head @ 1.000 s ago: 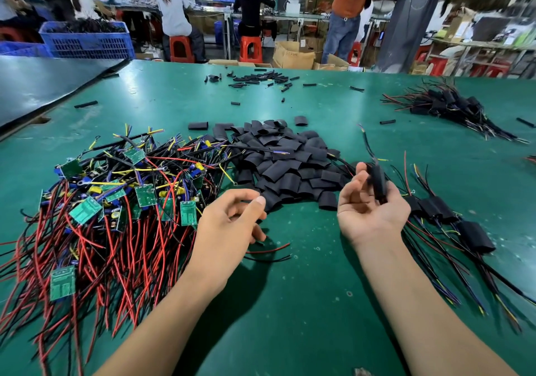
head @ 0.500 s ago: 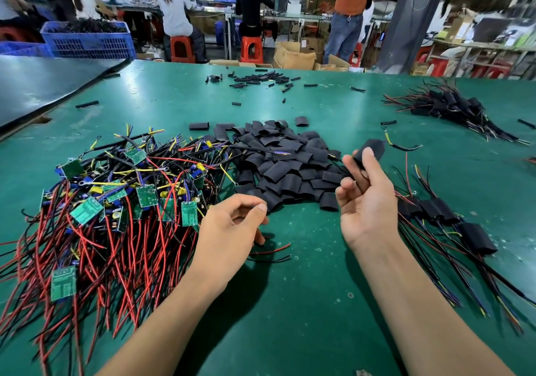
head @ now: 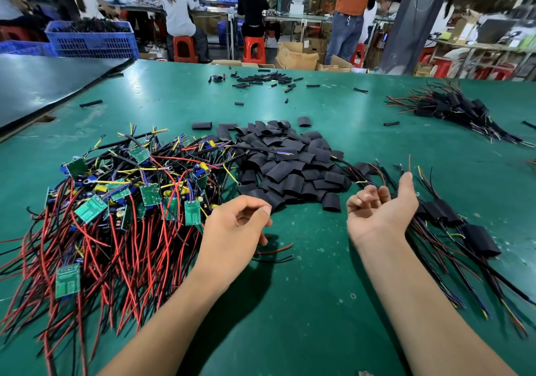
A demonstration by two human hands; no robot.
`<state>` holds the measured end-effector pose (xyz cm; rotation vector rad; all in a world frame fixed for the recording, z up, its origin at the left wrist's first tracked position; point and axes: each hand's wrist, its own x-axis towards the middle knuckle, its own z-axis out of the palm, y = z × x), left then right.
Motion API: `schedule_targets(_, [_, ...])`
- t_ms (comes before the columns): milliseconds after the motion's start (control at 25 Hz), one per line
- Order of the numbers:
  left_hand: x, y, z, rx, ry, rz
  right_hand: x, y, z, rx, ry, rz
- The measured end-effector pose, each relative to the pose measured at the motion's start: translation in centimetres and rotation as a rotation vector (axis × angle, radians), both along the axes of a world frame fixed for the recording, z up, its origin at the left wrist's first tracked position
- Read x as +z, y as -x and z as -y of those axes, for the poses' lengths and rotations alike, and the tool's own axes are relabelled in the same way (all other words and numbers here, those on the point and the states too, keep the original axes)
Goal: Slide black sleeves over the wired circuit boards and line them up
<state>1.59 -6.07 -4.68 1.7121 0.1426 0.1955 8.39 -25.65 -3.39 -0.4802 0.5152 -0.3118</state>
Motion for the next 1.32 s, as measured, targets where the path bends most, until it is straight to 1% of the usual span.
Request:
schedule_targets(80, [0.0,-0.1,-0.1,0.006,-0.010,-0.001,-0.2,-0.2,-0.4,0.016,0.085,0.004])
schedule_targets(160, [-0.1,-0.1,-0.1,0.002,-0.039,0.000,-0.8,-0.4,-1.0,0.053,0.317,-0.009])
schedule_targets(240, [-0.3,0.0,-0.1,-0.018,-0.146,0.018,-1.5,-0.3,-1.9,0.155,0.663,0.030])
schedule_targets(320, [-0.3,0.3,0.1,-0.062,-0.301,0.050,-2.4,0.4,-3.1,0.293,1.026,0.136])
schedule_targets(400, [-0.2,0.6,0.2,-0.132,-0.398,0.091,-3.1,1.1,-4.2,0.383,1.393,0.250])
schedule_targets(440, [-0.3,0.7,0.2,-0.178,-0.429,0.112,-3.4,1.4,-4.7,0.418,1.539,0.311])
schedule_targets(480, [-0.3,0.9,0.2,-0.223,-0.442,0.129,-3.4,1.7,-5.1,0.469,1.636,0.373])
schedule_targets(560, [-0.4,1.0,0.2,-0.267,-0.417,0.152,-3.2,2.3,-5.6,0.623,1.693,0.448])
schedule_targets(680, [-0.6,1.2,0.5,-0.135,-0.346,0.269,-2.6,3.2,-5.8,0.762,1.761,0.525])
schedule_targets(720, [-0.6,1.4,0.7,-0.080,-0.364,0.311,-2.5,3.3,-5.9,0.793,1.796,0.558])
schedule_targets(800, [-0.6,1.6,0.9,0.009,-0.473,0.404,-2.3,3.4,-6.0,0.860,1.876,0.642])
schedule_targets(840, [-0.6,1.7,0.9,0.040,-0.523,0.459,-2.2,3.7,-6.3,0.893,1.879,0.678])
schedule_targets(920, [-0.5,1.9,1.0,0.076,-0.566,0.541,-2.6,4.3,-6.7,0.884,1.805,0.710])
schedule_targets(960, [-0.4,2.0,1.2,0.073,-0.574,0.553,-2.8,4.5,-6.9,0.887,1.704,0.709])
schedule_targets(1040, [-0.3,2.3,1.4,0.046,-0.599,0.553,-3.0,4.8,-7.4,0.892,1.493,0.644])
schedule_targets(1080, [-0.3,2.3,1.5,0.032,-0.613,0.554,-3.2,4.8,-7.4,0.901,1.439,0.570])
schedule_targets(1120, [-0.3,2.4,1.6,0.015,-0.620,0.551,-3.3,4.5,-7.3,0.885,1.461,0.526])
schedule_targets(1160, [-0.4,2.4,1.7,-0.004,-0.620,0.540,-3.5,4.3,-7.0,0.856,1.548,0.489])
schedule_targets(1240, [-0.5,2.4,1.7,-0.028,-0.603,0.510,-3.6,3.9,-6.6,0.692,1.827,0.426])
schedule_targets(1280, [-0.5,2.3,1.7,-0.030,-0.581,0.504,-3.4,3.6,-6.5,0.630,1.916,0.428])
schedule_targets(1320, [-0.6,2.2,1.7,-0.032,-0.550,0.497,-3.3,3.5,-6.5,0.602,1.918,0.428])
